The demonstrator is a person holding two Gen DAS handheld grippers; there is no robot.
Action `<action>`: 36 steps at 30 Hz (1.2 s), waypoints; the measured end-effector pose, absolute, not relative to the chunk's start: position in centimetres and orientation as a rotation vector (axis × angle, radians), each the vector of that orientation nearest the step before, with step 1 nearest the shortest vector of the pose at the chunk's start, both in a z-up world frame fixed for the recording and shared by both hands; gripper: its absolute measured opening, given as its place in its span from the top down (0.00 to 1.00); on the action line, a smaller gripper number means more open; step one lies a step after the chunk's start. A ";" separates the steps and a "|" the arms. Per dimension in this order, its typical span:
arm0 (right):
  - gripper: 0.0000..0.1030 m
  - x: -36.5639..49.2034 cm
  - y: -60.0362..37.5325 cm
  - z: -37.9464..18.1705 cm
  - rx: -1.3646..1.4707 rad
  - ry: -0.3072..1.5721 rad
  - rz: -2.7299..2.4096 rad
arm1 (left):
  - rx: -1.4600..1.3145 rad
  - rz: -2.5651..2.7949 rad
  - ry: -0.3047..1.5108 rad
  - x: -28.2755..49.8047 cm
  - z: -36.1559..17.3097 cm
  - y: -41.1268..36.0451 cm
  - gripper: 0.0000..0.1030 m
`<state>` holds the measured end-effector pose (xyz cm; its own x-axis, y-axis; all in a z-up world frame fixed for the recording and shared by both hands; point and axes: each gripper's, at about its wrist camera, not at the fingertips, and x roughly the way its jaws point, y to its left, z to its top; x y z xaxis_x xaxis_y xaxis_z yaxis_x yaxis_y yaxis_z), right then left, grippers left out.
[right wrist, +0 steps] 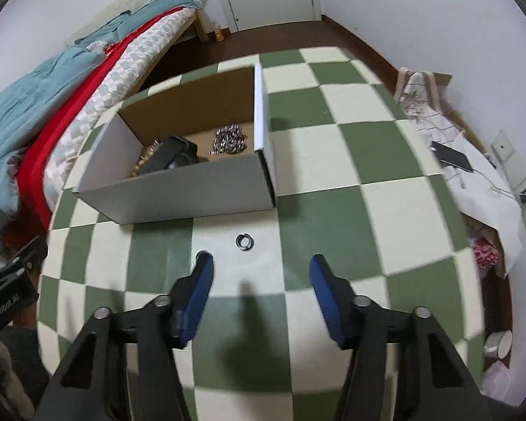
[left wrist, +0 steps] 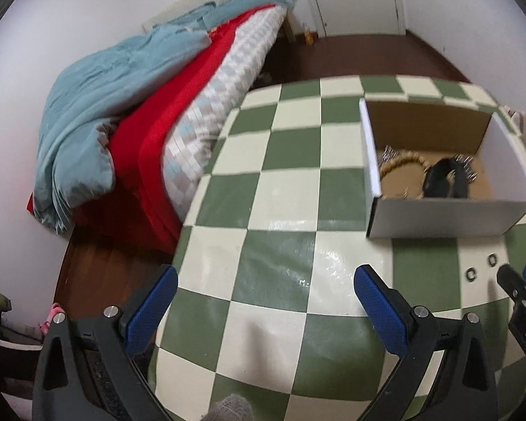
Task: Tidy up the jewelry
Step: 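Grasp a black ring with the right gripper while the left grasps another black ring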
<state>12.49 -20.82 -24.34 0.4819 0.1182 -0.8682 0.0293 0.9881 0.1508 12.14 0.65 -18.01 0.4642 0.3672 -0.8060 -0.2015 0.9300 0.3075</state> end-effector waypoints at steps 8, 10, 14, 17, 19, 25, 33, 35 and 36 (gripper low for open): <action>0.60 14.2 -18.0 -26.0 0.017 1.020 0.060 | 0.194 0.346 1.083 13.0 -20.1 0.7 0.01; 0.77 13.9 -17.1 -26.1 -0.061 1.004 0.055 | 0.194 0.339 1.087 13.0 -20.2 0.5 0.01; 0.87 13.4 -17.6 -26.0 -0.062 0.998 0.049 | 0.181 0.311 1.094 13.0 -20.0 -0.2 0.01; 0.87 12.6 -19.8 -25.5 0.035 1.004 0.026 | 0.156 0.256 1.091 12.9 -19.7 -1.7 0.01; 0.87 12.0 -21.5 -24.9 0.098 1.003 0.001 | 0.135 0.204 1.096 13.0 -19.6 -3.0 0.01; 0.87 10.5 -26.0 -23.9 0.192 1.003 -0.083 | 0.124 0.046 1.118 13.6 -20.3 -8.5 0.01; 0.87 9.5 -29.4 -24.2 0.238 1.014 -0.143 | 0.152 -0.048 1.143 14.1 -21.9 -12.8 0.02; 0.87 9.5 -29.7 -24.4 0.245 1.018 -0.150 | 0.145 -0.057 1.139 14.1 -22.0 -13.0 0.14; 0.87 9.5 -29.8 -24.5 0.247 1.019 -0.152 | 0.135 -0.067 1.146 14.3 -22.2 -13.1 0.24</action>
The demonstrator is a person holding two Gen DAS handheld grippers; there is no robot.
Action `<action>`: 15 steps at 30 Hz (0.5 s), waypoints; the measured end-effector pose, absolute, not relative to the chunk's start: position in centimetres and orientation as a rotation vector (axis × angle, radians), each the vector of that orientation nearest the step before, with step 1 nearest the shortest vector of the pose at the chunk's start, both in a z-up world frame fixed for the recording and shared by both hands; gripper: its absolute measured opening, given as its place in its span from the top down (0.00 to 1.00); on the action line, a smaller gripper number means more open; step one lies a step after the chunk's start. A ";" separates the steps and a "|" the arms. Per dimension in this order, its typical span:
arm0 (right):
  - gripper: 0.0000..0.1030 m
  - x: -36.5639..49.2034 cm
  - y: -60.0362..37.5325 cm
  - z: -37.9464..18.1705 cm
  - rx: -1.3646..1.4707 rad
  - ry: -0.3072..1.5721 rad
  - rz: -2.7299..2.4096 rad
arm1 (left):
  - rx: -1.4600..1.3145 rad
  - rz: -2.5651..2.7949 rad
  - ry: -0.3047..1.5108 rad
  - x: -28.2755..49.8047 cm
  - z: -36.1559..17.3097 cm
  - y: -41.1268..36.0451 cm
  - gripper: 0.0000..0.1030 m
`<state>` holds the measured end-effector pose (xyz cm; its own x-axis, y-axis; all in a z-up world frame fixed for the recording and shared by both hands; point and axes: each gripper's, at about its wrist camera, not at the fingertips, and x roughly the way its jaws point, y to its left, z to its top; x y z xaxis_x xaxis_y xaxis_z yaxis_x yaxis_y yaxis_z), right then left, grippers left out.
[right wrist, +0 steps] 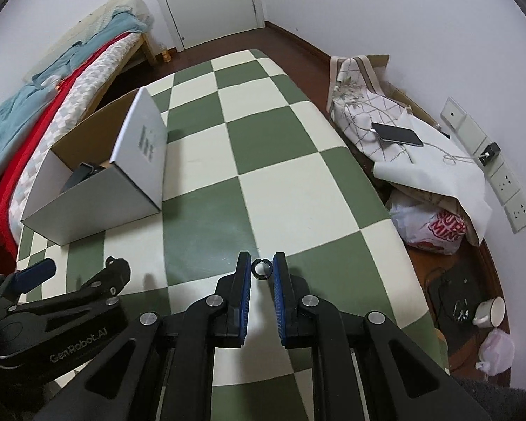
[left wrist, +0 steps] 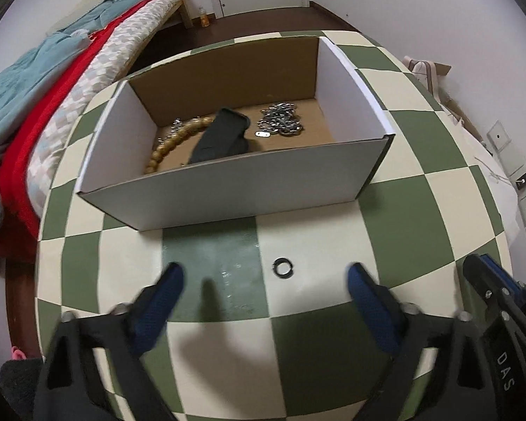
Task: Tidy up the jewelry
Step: 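Grasp a black ring with the right gripper while the left grasps another black ring, then carry both black rings over the white box and lower them inside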
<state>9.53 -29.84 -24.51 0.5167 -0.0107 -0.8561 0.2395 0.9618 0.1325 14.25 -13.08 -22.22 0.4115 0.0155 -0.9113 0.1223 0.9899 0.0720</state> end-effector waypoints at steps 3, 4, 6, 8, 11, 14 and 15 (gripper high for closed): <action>0.87 9.5 -30.0 -24.9 0.257 1.027 -0.155 | 0.113 -0.088 1.168 14.6 -22.8 -13.0 0.53; 0.87 9.5 -29.9 -25.0 0.258 1.028 -0.156 | 0.104 -0.097 1.173 14.6 -22.9 -13.0 0.58; 0.87 9.5 -29.8 -25.2 0.261 1.028 -0.157 | 0.089 -0.107 1.168 14.6 -22.8 -13.0 0.72; 0.87 9.5 -29.7 -25.3 0.263 1.030 -0.156 | 0.086 -0.117 1.163 14.5 -22.7 -13.0 0.84; 0.87 9.5 -29.6 -25.3 0.262 1.029 -0.157 | 0.092 -0.123 1.158 14.3 -22.7 -13.1 0.91; 0.87 9.4 -29.6 -25.1 0.265 1.022 -0.156 | 0.086 -0.127 1.152 14.2 -22.5 -12.9 0.91; 0.87 9.4 -29.5 -25.0 0.268 1.019 -0.155 | 0.084 -0.128 1.146 14.1 -22.3 -12.7 0.91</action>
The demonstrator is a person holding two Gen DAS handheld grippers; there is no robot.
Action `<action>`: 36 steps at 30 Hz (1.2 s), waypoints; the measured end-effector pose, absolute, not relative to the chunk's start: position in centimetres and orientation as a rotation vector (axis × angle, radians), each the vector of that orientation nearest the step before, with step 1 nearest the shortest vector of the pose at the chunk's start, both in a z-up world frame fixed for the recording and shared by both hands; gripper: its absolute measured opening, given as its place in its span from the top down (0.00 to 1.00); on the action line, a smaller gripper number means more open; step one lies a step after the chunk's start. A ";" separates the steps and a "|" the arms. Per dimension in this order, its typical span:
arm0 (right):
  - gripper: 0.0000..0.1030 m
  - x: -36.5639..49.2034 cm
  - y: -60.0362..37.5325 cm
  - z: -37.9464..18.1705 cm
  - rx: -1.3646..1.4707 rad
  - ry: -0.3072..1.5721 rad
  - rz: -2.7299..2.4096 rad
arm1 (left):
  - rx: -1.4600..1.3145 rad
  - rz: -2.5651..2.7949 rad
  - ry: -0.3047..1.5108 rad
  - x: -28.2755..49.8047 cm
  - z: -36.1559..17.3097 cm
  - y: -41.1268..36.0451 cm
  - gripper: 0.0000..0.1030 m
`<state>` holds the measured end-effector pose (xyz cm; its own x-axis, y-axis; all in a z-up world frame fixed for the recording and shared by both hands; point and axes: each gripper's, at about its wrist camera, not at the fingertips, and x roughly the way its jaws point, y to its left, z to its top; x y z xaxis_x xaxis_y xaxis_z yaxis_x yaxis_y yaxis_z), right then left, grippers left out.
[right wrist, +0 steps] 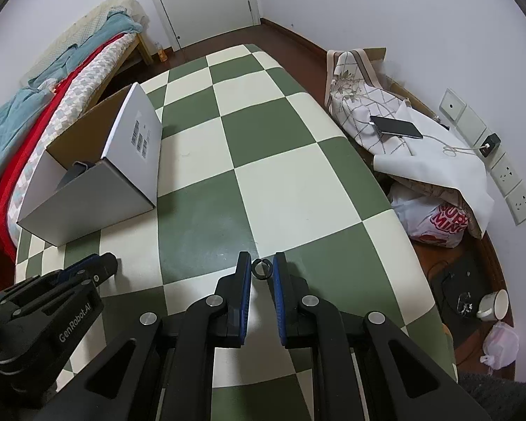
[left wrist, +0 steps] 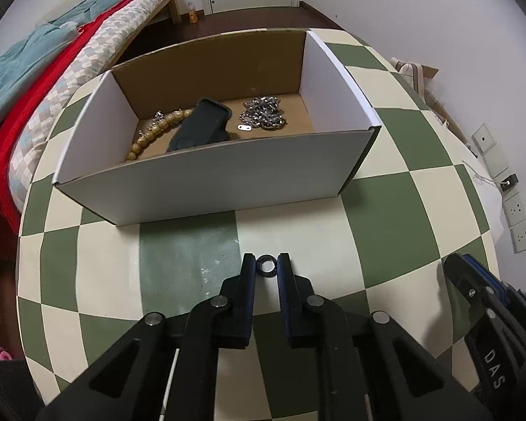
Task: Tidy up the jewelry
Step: 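Carry both black rings over the white box and lower them inside, then open both grippers and lift them away from the box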
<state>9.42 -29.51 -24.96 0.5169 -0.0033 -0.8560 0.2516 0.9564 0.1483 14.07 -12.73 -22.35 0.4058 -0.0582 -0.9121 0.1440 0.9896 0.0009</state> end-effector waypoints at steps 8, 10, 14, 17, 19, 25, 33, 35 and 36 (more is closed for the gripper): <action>0.87 9.3 -28.8 -21.9 0.294 0.960 -0.118 | 0.062 -0.127 1.093 13.2 -19.4 -11.1 0.91; 0.87 9.4 -28.4 -20.6 0.309 0.937 -0.095 | 0.056 -0.122 1.060 12.9 -17.8 -10.4 0.91; 0.87 10.3 -27.1 -17.9 0.320 0.893 -0.037 | 0.041 -0.108 0.981 13.2 -14.1 -9.0 0.91; 0.87 11.6 -25.5 -16.3 0.291 0.861 0.005 | 0.031 -0.094 0.935 13.9 -12.1 -8.1 0.91; 0.87 13.0 -24.2 -15.5 0.262 0.846 0.028 | 0.031 -0.081 0.908 14.8 -11.0 -7.4 0.91; 0.87 17.0 -21.6 -14.7 0.197 0.840 0.075 | 0.034 -0.045 0.883 17.9 -10.2 -5.2 0.91; 0.87 21.8 -19.6 -15.6 0.115 0.867 0.107 | 0.037 -0.035 0.927 21.6 -11.9 -4.1 0.91; 0.87 22.8 -19.3 -16.1 0.099 0.883 0.114 | 0.033 -0.038 0.943 22.3 -12.5 -3.9 0.91; 0.87 23.2 -19.2 -16.3 0.095 0.889 0.117 | 0.032 -0.039 0.951 22.7 -12.8 -3.8 0.91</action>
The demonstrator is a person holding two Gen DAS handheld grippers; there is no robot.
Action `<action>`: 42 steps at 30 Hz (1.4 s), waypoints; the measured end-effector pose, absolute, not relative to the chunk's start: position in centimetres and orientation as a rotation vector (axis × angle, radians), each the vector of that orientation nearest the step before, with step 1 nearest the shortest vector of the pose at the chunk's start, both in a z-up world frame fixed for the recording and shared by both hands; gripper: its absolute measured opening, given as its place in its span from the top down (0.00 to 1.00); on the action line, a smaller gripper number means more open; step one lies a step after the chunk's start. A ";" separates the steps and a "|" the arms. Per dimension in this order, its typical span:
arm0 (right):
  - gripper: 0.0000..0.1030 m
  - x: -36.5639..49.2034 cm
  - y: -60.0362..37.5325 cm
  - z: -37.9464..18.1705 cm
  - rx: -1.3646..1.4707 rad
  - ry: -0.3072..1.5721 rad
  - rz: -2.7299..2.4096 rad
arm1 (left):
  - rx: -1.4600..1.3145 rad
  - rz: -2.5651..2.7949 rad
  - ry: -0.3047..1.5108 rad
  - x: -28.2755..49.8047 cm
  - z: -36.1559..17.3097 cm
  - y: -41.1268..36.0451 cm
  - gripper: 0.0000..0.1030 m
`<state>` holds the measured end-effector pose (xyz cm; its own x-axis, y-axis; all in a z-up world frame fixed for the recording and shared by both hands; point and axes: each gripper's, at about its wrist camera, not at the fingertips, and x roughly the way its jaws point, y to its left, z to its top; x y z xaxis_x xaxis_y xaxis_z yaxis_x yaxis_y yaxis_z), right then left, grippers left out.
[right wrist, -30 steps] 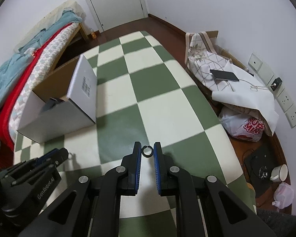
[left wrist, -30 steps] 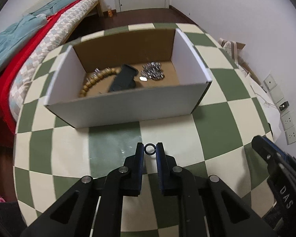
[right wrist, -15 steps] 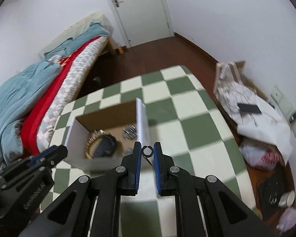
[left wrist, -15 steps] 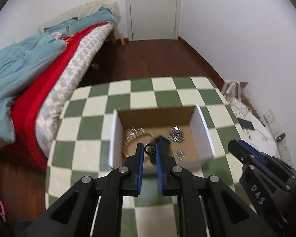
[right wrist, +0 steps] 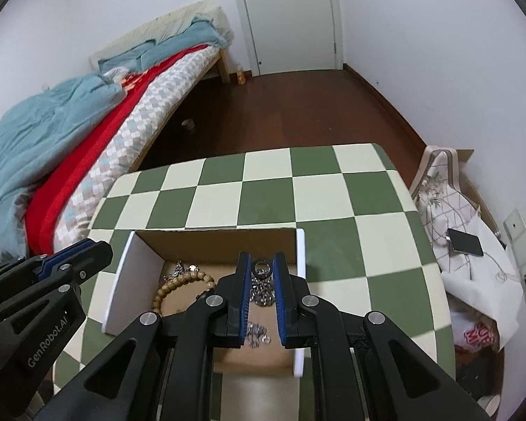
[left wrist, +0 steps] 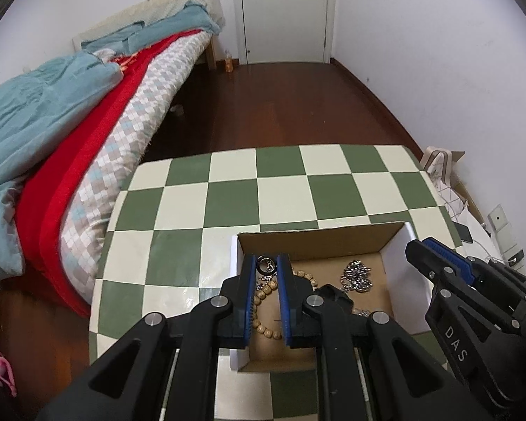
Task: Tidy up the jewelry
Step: 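Open both grippers and lift them away from the box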
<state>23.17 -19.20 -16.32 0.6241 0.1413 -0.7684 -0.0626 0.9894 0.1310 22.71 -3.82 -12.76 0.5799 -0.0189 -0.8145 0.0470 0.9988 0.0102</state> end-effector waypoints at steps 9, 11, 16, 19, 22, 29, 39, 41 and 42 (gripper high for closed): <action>0.87 25.4 -18.6 -17.7 0.046 0.947 0.150 | -0.015 -0.062 1.001 25.3 -13.9 -3.1 0.91; 0.87 25.8 -18.6 -17.8 0.054 0.962 0.163 | -0.030 -0.068 1.010 25.6 -13.8 -3.0 0.89; 0.76 26.1 -19.0 -17.7 0.088 0.999 0.171 | -0.068 -0.055 1.035 25.8 -13.5 -2.4 0.74; 0.50 25.7 -19.6 -17.3 0.113 0.996 0.167 | -0.083 -0.031 1.018 25.5 -13.0 -1.7 0.23; 0.49 25.2 -20.0 -16.7 0.123 1.002 0.162 | -0.081 -0.013 1.010 25.1 -12.3 -1.1 0.20; 0.09 23.5 -20.3 -16.5 0.079 1.084 0.096 | -0.008 0.043 1.014 23.6 -11.5 -0.8 0.00; 0.00 19.0 -20.3 -15.5 0.006 1.122 0.004 | 0.010 0.070 1.024 19.3 -10.5 -0.4 0.00; 0.00 18.0 -20.4 -14.8 0.009 1.114 -0.003 | -0.001 0.066 1.020 18.2 -10.0 -0.3 0.00; 0.00 17.4 -20.5 -14.3 0.008 1.108 -0.010 | -0.007 0.066 1.017 17.5 -9.6 -0.2 0.00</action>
